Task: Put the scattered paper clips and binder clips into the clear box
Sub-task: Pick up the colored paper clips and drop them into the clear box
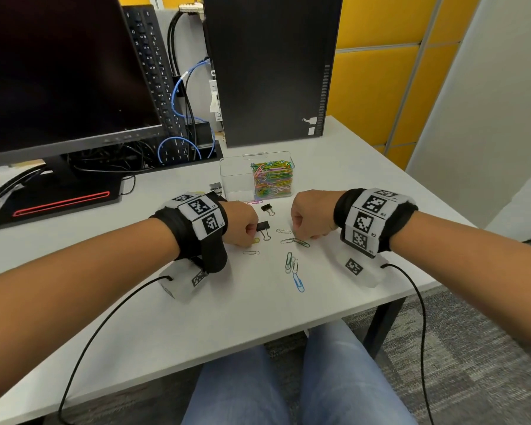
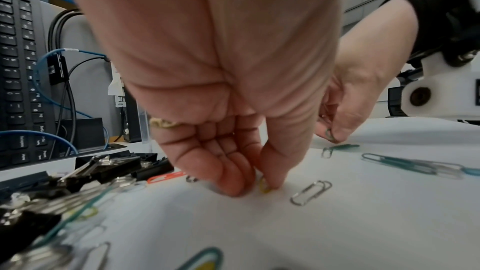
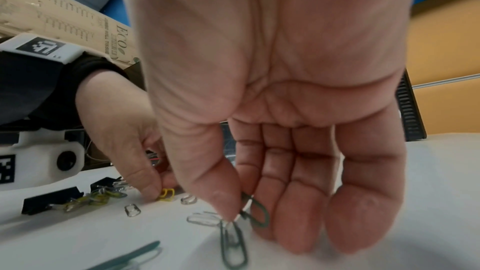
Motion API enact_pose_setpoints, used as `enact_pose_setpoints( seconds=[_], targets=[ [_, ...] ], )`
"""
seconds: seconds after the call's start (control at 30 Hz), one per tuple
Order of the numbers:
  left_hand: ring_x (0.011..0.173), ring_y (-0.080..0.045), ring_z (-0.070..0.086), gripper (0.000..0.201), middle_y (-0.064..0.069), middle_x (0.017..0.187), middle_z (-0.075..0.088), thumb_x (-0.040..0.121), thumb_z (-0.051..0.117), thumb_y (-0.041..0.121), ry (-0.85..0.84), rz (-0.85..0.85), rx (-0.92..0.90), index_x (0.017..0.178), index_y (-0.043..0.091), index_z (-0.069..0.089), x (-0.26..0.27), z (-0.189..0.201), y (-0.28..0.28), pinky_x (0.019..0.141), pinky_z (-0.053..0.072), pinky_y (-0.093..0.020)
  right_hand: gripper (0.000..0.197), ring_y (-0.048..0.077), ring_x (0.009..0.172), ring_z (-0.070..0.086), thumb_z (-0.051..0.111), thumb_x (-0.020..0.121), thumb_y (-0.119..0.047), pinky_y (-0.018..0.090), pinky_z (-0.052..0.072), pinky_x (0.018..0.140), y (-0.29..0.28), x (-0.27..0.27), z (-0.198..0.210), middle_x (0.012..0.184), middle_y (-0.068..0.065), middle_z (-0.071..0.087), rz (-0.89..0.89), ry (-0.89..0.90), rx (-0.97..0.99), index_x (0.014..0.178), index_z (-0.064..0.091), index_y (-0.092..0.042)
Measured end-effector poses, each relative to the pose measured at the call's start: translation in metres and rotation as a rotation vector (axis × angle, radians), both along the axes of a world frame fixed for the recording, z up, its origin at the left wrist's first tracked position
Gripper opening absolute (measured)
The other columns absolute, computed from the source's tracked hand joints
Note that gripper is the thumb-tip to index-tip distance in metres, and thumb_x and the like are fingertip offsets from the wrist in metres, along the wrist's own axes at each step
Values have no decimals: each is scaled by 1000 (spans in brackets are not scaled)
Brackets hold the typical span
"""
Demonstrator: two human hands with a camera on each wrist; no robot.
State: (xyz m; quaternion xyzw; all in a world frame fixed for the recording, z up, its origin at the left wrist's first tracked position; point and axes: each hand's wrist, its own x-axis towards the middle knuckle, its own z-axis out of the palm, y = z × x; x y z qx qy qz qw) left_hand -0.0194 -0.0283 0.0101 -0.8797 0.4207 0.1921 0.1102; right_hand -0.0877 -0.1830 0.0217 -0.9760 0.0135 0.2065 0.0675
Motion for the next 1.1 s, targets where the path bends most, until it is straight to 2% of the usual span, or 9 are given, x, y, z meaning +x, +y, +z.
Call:
enact_pose_setpoints(
  seconds=[0.1,0.2,0.33,0.5,0.67,0.8,0.93,1.0,1.1],
  targets=[
    [79,-14,48,5,9,75,51,86,57,21,49,-1,-63,91,19,58,0,2,4,63,39,-20,14,16,62,58,59,80,-14,20,48,58,0,2,-1,74,5,70,11,-27,61,83,72,-7],
    [80,-12,51,20,15,73,51,85,63,24,104,31,-56,104,19,60,-3,0,7,65,39,-20,12,11,67,58,64,83,-15,15,43,56,4,5,-5,83,6,73,65,-76,94,87,72,-8],
    [79,-11,51,20,10,79,56,83,66,22,71,8,-82,103,15,64,-9,-3,8,61,38,-17,20,13,80,59,72,81,-18,12,42,59,8,8,-13,98,4,73,97,-86,86,98,74,-7],
    [78,-13,49,18,4,85,56,87,62,21,81,-11,-73,101,11,66,-11,-4,6,56,34,-10,10,14,79,55,67,85,-19,15,41,58,11,10,-17,87,2,66,119,-70,43,90,71,-12],
    [78,-16,46,12,2,84,52,90,53,21,82,-44,-19,94,15,61,-10,-9,8,54,32,-13,3,15,79,53,64,85,-19,17,40,57,12,9,-19,84,-2,59,133,-78,23,83,63,-16],
    [76,-17,45,7,4,77,51,89,50,21,37,-89,-17,86,18,54,-11,-6,9,52,30,-13,3,16,78,57,64,82,-17,28,51,70,10,11,-20,82,0,63,112,-107,52,79,63,-16],
    [71,-14,46,9,11,67,47,90,49,19,-48,-58,-191,84,17,55,2,13,5,55,34,-15,8,13,70,62,60,81,-15,29,55,74,1,15,-17,80,4,74,51,-123,151,75,66,-16],
    [73,-14,50,9,9,70,51,90,50,19,-85,-7,-358,86,15,57,12,27,1,61,41,-17,11,13,65,63,59,83,-16,29,57,72,-4,17,-14,76,3,74,5,-112,205,73,64,-17],
    [78,-17,58,11,1,82,61,90,54,18,-177,106,-646,94,11,61,28,42,-8,75,51,-27,13,17,64,66,59,85,-11,29,59,68,-11,22,-5,72,6,71,-68,-126,313,73,62,-15]
  ],
)
